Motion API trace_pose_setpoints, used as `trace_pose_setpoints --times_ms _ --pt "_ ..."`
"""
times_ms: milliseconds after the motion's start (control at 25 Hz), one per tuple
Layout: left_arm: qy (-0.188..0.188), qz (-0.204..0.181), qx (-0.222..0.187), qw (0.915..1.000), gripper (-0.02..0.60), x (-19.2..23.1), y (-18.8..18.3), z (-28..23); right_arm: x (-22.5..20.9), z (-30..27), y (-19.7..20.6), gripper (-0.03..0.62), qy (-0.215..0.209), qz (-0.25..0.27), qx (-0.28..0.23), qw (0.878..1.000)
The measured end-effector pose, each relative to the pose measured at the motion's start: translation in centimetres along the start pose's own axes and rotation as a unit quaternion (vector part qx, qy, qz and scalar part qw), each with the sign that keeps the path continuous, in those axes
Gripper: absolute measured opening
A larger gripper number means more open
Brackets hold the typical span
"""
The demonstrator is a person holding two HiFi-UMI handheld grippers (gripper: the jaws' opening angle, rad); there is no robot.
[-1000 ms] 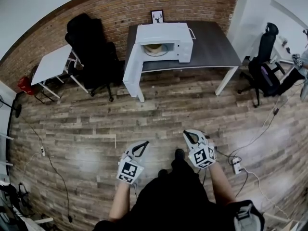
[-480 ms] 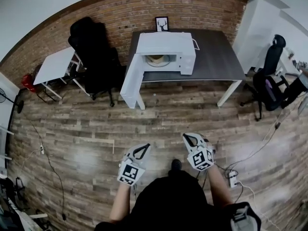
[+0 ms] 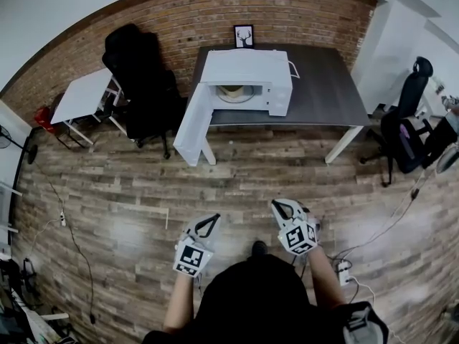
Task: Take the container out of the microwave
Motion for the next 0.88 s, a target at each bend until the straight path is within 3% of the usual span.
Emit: trace_pose_setpoints --times_ms 880 --pt "-0.01 0.001 0.007 0.9999 0.002 -1.6 -3.6 -6.1 -4.6 -2.4 2.4 0.0 -0.028 0.028 -0.015 0.999"
Point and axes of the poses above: the fingertips, and each gripper's own axes: z backward along the fingers, x to its left, y out of its underside, the point moved 3 cm from there along z, backward along the fingers, and after that the axes turned 14 degrees about x, right-handed, at the moved point
